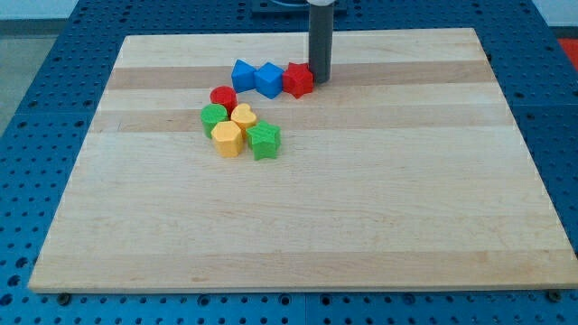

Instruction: Push the red star closer to the group of blocks

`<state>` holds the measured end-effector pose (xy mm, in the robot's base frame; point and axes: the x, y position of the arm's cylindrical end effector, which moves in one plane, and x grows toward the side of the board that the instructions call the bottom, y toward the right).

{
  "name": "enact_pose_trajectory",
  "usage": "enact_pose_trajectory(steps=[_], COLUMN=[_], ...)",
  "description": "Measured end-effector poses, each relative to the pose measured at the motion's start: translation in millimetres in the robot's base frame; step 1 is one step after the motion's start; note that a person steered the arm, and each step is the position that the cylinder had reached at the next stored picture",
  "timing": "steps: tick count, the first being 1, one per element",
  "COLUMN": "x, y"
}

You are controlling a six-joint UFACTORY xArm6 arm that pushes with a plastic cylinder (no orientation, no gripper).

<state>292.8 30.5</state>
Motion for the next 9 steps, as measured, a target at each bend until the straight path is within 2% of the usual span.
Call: enact_pose_trajectory(steps=[1,2,5,7,9], x=[-32,-37,8,10,41], y=[1,-6,-24,-33,-33])
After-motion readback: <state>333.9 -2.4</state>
